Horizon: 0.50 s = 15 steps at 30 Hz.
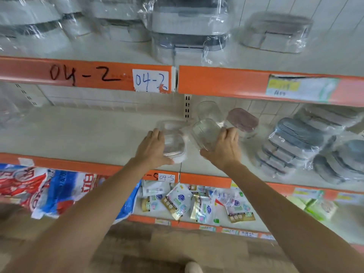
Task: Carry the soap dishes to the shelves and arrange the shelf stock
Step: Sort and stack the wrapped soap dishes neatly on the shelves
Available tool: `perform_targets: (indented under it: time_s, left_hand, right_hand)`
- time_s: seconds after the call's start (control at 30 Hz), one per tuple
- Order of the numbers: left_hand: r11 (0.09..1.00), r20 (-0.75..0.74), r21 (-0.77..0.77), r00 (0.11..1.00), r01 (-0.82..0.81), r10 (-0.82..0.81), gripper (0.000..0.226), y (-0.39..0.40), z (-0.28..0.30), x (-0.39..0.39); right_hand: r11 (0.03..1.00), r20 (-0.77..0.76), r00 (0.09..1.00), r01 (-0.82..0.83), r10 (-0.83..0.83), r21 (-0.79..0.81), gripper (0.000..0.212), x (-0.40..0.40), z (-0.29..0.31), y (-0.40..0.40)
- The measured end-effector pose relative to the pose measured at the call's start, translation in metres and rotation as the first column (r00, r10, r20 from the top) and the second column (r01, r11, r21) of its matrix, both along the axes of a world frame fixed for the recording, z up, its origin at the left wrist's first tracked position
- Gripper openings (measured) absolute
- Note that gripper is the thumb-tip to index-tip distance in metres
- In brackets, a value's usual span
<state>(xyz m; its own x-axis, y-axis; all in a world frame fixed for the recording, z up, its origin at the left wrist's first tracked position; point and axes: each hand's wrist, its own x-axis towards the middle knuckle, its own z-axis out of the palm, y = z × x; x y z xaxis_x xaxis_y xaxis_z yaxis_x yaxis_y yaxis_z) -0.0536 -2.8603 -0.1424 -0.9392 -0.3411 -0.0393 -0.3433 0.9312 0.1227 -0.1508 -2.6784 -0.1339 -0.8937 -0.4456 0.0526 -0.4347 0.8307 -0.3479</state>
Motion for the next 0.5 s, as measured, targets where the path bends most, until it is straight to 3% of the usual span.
perform_targets:
  time_s: [0.3,0.5]
  left_hand:
    - [0.991,0.082,0.063,0.989,0.12,-0.125,0.091,0.048,0.059,0.091]
    - [0.962,0.03,0.081,0.964,0.262,-0.265,0.095,0.089,0.154,0.149]
  right_hand:
    - [0.998,0.148,0.989,0.023,-0.014,-0.059,0.073,0.098,0.052,0.073]
    - [0.997,0.135,0.99,0.053,-0.043,-0.065,0.076,0.163,0.141,0.136]
